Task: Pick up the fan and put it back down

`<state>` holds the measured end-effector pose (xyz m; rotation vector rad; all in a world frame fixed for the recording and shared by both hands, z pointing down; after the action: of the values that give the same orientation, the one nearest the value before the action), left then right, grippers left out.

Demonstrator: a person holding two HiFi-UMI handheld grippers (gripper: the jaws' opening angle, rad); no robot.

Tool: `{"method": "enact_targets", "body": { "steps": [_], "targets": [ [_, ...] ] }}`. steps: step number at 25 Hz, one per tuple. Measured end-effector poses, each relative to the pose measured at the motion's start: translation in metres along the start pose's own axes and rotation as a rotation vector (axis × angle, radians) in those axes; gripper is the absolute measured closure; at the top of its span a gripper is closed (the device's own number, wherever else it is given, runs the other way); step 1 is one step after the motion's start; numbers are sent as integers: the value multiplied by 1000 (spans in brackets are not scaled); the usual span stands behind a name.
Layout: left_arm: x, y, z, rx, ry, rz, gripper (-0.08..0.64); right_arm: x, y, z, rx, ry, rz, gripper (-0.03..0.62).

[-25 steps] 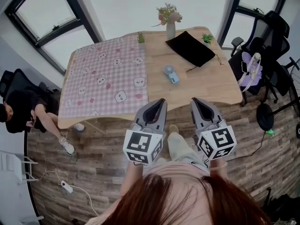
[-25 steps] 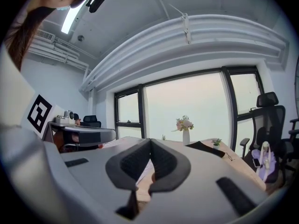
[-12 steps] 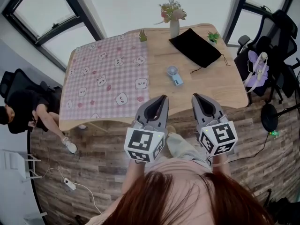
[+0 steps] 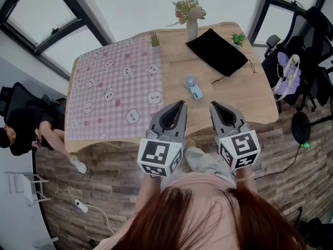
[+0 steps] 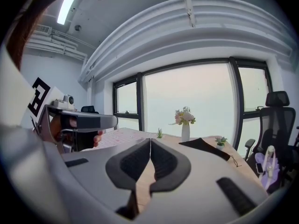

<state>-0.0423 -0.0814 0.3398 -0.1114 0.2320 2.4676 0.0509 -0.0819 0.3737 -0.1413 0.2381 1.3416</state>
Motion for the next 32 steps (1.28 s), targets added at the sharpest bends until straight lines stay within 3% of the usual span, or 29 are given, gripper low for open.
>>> {"method": "enact_targets", "body": {
  "steps": [17,32],
  "targets": [
    [-46,61,-6,17,12,-2,546,-85,-10,10,48,80,-38,563],
    [-80,92,-1,36,39,-7,546,-140,-17,45,90,187,-86,497]
  ]
}}
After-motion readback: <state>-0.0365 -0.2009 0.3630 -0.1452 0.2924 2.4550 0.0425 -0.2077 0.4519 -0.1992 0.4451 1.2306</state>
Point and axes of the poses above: the fingertips, and each gripper's own axes: x backward along the fingers, y to its left, z out of its underside, the point moved 1 cm from there along x, backward along the fingers, and after that the axes turned 15 degrees about z, right-handed, at the moved point
